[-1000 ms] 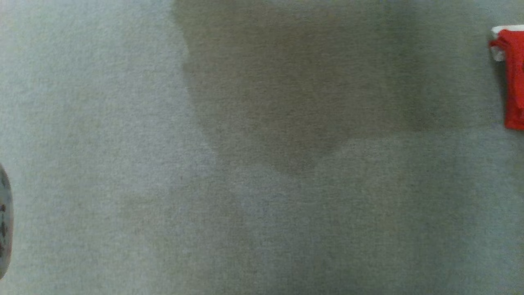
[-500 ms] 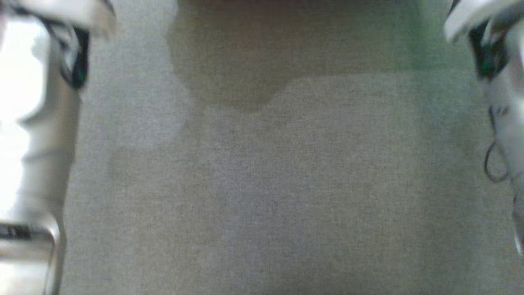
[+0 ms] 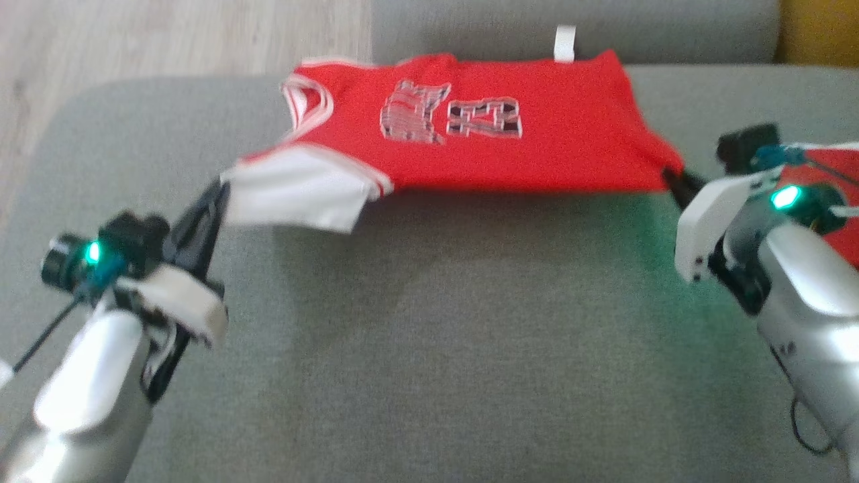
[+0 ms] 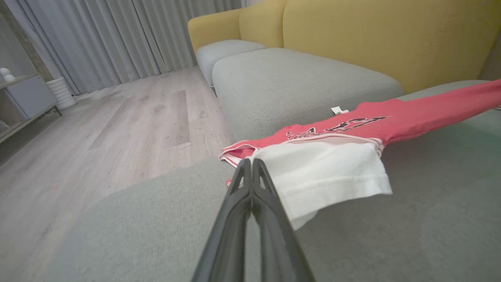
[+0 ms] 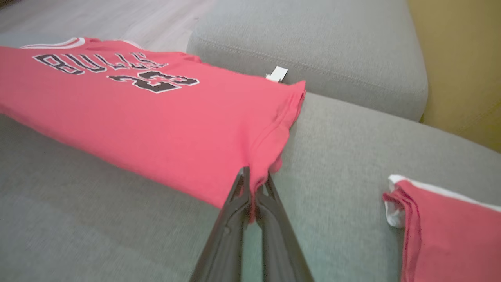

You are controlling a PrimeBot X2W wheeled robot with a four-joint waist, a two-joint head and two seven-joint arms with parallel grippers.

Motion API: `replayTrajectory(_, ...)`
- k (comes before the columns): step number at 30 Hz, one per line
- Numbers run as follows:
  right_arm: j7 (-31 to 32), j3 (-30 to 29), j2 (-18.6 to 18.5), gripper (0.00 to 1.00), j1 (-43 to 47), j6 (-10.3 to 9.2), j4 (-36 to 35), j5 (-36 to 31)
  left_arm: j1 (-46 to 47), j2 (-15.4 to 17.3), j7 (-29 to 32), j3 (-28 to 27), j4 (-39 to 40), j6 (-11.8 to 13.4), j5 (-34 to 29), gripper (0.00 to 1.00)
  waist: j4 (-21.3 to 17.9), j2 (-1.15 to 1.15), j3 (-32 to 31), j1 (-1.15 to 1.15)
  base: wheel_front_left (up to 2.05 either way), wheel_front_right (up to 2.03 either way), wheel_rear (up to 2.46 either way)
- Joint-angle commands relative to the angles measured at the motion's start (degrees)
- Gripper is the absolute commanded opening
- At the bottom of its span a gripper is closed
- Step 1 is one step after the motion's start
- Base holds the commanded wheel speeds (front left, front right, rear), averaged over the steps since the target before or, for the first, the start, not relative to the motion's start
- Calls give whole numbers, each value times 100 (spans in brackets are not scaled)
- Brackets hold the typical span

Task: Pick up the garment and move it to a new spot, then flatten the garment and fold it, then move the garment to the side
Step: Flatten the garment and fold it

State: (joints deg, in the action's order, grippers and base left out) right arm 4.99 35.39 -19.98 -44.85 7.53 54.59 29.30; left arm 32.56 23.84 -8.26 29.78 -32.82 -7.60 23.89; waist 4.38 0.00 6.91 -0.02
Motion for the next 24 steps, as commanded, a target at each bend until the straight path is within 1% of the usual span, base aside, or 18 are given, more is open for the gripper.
replayTrajectory(1,271,313,-242,0,179,-4,-392,294,-102,433,177,-202,471,12,141,0,-76,0,-426,2,0,0,0)
replayTrajectory(3,561,583,-431,0,428,-4,-693,588,-478,590,346,-227,824,40,261,0,-113,0,-587,2,0,0,0)
replayTrajectory(6,897,888,-735,0,730,-4,-1150,979,-1010,802,572,-281,1400,189,395,0,-168,0,-797,2,0,0,0)
replayTrajectory(7,897,888,-735,0,730,-4,-1150,979,-1010,802,572,-281,1400,189,395,0,-168,0,-797,2,0,0,0)
replayTrajectory(14,1405,1278,-1284,0,1312,-4,-2144,1677,-2194,1221,1139,-409,2894,666,690,0,-245,0,-1036,2,0,0,0)
replayTrajectory(19,1553,1282,-1552,0,1590,-4,-2664,1928,-2829,1472,1465,-456,3745,933,831,0,-251,0,-1069,2,0,0,0)
replayTrajectory(24,1492,1041,-1657,0,1775,-4,-2936,2000,-2957,1510,1615,-461,4092,1098,845,0,-215,0,-960,2,0,0,0)
